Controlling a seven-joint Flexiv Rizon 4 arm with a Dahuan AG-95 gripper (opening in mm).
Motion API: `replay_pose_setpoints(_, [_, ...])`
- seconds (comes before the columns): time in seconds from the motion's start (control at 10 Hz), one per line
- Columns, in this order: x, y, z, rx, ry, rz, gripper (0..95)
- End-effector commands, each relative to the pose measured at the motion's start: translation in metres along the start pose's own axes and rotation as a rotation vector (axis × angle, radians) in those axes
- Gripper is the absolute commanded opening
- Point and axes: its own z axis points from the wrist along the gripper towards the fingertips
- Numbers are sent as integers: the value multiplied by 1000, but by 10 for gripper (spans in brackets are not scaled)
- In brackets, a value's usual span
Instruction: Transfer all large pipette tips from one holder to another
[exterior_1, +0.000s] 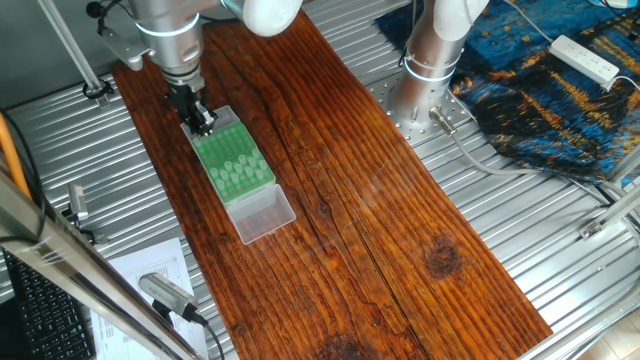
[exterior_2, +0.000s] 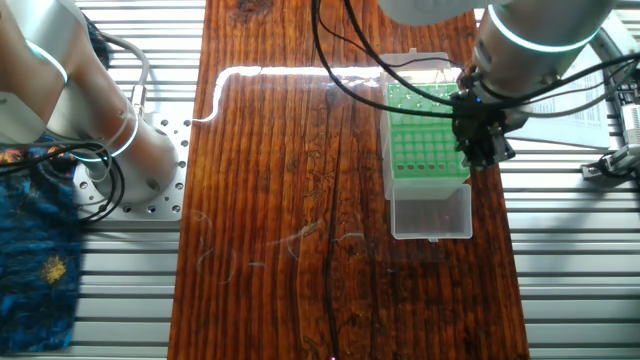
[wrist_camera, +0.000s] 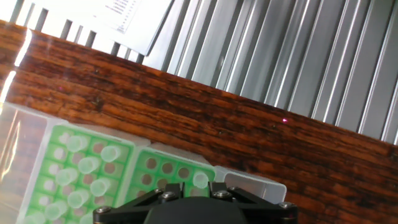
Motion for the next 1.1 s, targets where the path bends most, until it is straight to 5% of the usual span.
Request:
replay_pose_setpoints(0.1, [0, 0, 3, 8, -22, 9, 190])
replay_pose_setpoints(1.1, [0, 0, 8, 32, -76, 4, 190])
